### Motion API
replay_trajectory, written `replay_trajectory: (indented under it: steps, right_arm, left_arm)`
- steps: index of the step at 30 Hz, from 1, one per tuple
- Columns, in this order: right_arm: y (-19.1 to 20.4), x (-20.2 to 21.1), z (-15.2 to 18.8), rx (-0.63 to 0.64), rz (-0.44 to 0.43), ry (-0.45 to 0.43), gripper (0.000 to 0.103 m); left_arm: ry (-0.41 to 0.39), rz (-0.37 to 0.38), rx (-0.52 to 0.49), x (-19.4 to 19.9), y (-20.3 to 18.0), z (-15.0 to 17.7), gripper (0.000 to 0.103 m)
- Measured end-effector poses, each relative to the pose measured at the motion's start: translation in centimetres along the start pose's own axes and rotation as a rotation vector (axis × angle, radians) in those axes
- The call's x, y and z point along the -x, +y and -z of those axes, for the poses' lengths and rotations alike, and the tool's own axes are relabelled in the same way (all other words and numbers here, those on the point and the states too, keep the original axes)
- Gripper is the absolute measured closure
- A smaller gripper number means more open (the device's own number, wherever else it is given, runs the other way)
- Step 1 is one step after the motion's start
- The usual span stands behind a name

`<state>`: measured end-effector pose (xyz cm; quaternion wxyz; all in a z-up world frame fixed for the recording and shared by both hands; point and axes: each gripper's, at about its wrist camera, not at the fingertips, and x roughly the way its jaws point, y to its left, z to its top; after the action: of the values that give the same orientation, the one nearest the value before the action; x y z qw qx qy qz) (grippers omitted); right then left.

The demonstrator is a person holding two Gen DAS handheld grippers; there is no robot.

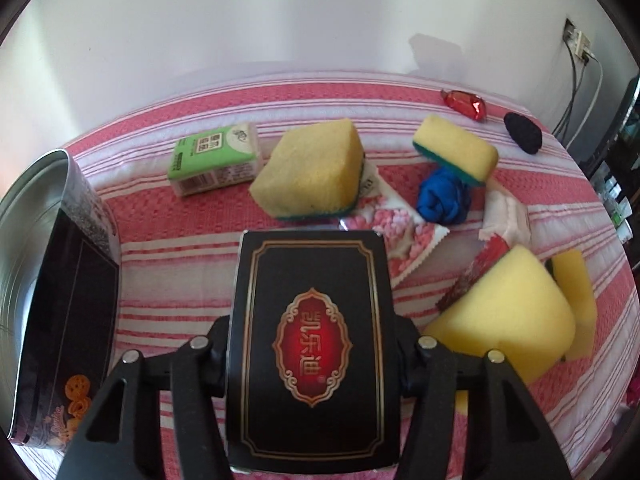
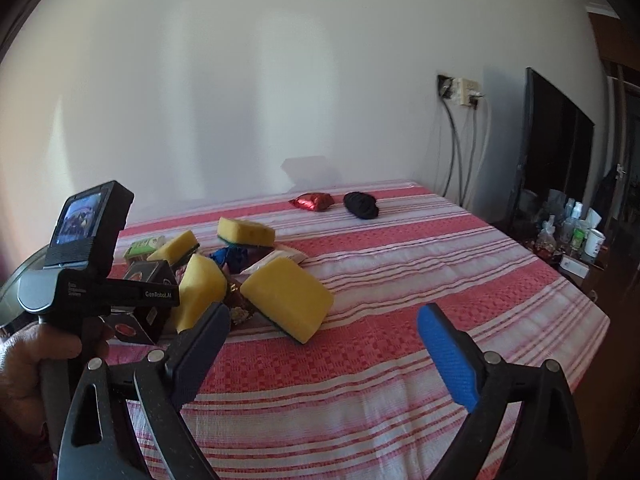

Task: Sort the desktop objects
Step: 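Grasp the black box with the red emblem with the left tool, then grasp a yellow sponge with the right tool while the left tool holds the black box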

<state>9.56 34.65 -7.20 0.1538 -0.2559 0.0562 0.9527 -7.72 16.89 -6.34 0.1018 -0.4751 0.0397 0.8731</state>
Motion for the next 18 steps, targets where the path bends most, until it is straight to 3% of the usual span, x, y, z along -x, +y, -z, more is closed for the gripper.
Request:
replay_trajectory:
  steps: [7, 12, 16, 17, 18]
  right_arm:
    - [0.4, -5.2, -1.3, 0.161, -0.110, 0.160, 0.006]
    - [0.0, -8.4, -2.5, 0.192, -0.182, 0.206, 0.006]
    - [0.3, -11.0, -2.5, 0.233, -0.177, 0.278, 0.007]
    - [0.4, -11.5, -2.4, 0.240, -0.168, 0.290, 0.009]
    - [0.4, -11.7, -2.2, 0.239, -0.166, 0.301, 0.023]
  left_arm:
    - [-0.065, 0.019, -0.002, 3.6, 2.1, 0.9, 0.047]
    - [-0.135, 0.016, -0.018, 6.7, 3.8, 1.5, 0.047]
    - [-0.152, 0.032, -0.001, 7.8, 5.0, 1.5, 0.046]
    - [-0.157, 0.032, 0.001, 7.9, 5.1, 1.6, 0.046]
    - [-0.161, 0.029, 0.003, 8.1, 5.2, 1.6, 0.046]
